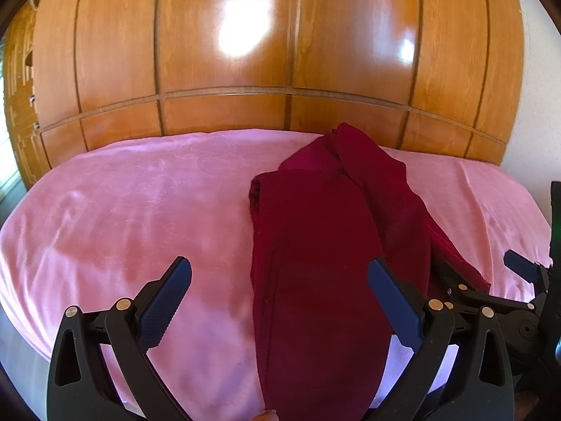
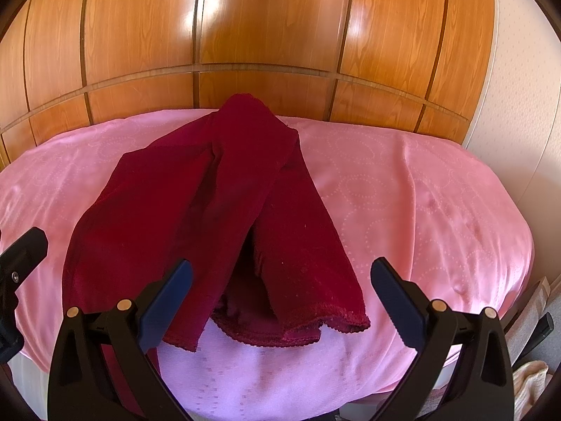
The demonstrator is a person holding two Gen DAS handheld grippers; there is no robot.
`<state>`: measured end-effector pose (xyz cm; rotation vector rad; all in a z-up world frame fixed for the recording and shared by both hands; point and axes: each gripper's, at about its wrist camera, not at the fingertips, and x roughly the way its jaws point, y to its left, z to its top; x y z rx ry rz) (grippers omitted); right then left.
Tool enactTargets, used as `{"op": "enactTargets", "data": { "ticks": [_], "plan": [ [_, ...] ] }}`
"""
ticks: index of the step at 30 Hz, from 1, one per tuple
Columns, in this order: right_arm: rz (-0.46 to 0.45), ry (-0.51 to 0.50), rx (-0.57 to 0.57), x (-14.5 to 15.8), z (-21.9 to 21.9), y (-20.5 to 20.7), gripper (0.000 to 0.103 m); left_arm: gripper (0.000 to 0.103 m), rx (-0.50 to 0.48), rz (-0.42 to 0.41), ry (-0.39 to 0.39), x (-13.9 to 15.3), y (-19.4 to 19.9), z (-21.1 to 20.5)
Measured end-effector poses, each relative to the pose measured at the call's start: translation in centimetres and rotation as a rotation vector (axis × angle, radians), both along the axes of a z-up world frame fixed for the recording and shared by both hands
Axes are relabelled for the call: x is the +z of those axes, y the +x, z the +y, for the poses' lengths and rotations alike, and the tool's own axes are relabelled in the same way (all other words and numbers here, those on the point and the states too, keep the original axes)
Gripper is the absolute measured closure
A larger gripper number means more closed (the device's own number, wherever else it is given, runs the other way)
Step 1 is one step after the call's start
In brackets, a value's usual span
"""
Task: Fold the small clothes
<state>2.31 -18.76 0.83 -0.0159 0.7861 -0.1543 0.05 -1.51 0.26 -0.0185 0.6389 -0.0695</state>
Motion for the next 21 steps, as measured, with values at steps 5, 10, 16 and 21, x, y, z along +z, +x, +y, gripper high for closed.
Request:
{"op": "enactTargets", "data": {
  "ticks": [5,10,16,21],
  "plan": [
    [0.021,0.081,0.024,-0.2,-1.5,0.3,0.002,0.003,-0.110,0.053,0.030,-0.8,0.5,-0.9],
    [0.057,0.241,0.038,-0.8,-4.5,0.9,0.002,0.004,-0.265,0.116,0.075,-2.1,0.4,-2.1],
    [0.069,0.408,0.111,-0.3,-6.2,2.0,0.034,0.027,-0.340,0.209,0.094,-4.4,0.8,-2.9],
    [0.122,0.469,0.182,-1.1,-5.0,5.2,0.044,0.037,-0.408,0.262,0.109,-5.8,0.8,-4.1]
  ]
}}
